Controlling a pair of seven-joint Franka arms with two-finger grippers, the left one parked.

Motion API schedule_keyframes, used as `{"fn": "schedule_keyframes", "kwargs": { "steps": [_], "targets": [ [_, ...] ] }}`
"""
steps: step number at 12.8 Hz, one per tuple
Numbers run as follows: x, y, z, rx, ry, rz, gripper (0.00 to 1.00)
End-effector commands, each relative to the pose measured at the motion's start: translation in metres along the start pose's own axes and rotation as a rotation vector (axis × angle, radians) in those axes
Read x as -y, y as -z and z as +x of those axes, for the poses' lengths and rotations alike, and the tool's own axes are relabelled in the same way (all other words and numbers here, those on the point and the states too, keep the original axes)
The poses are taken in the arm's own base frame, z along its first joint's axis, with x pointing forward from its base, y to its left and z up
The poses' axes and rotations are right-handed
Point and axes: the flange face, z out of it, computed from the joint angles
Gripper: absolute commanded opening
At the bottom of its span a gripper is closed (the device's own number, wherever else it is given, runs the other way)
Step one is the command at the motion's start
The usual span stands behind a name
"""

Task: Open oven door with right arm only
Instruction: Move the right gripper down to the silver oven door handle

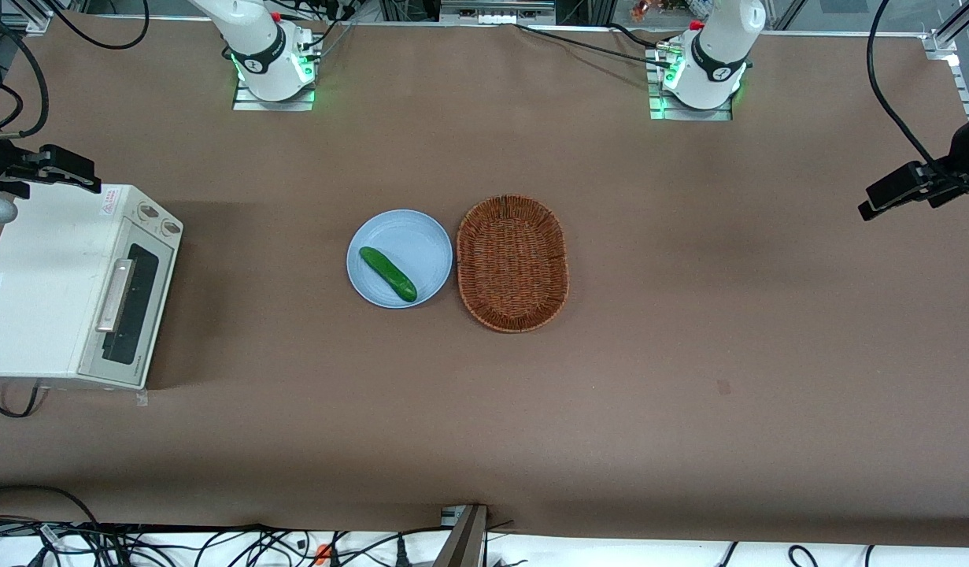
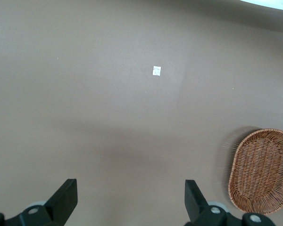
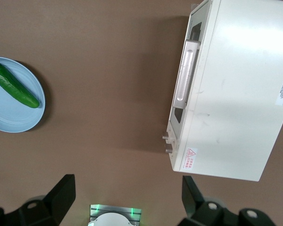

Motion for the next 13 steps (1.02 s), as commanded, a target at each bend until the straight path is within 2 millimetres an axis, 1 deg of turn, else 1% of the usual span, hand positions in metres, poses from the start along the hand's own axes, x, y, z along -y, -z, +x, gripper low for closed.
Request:
{"fn": "schedule_keyframes", "kwargs": {
  "steps": [1, 2, 3, 4, 5, 7, 8, 9, 11, 12, 13],
  "targets": [
    [0.006, -0.021, 0.013, 0.047, -0.005, 0.012, 0.88],
    [0.009, -0.035, 0.019, 0.076, -0.006, 0.018, 0.76],
    [0.010, -0.045, 0.023, 0.093, -0.020, 0.016, 0.65],
    [0.018, -0.058, 0.030, 0.119, -0.033, 0.013, 0.47],
    [0.024, -0.069, 0.037, 0.139, -0.047, 0.007, 0.33],
    [0.039, -0.093, 0.051, 0.177, -0.051, -0.015, 0.13],
    [0.047, -0.106, 0.059, 0.199, -0.036, -0.052, 0.05],
    [0.057, -0.121, 0.066, 0.225, -0.023, -0.111, 0.00],
    [0.077, -0.153, 0.079, 0.262, -0.048, -0.258, 0.00],
    [0.081, -0.167, 0.083, 0.274, -0.039, -0.302, 0.00],
    [0.078, -0.175, 0.087, 0.279, -0.035, -0.318, 0.00]
  ]
}}
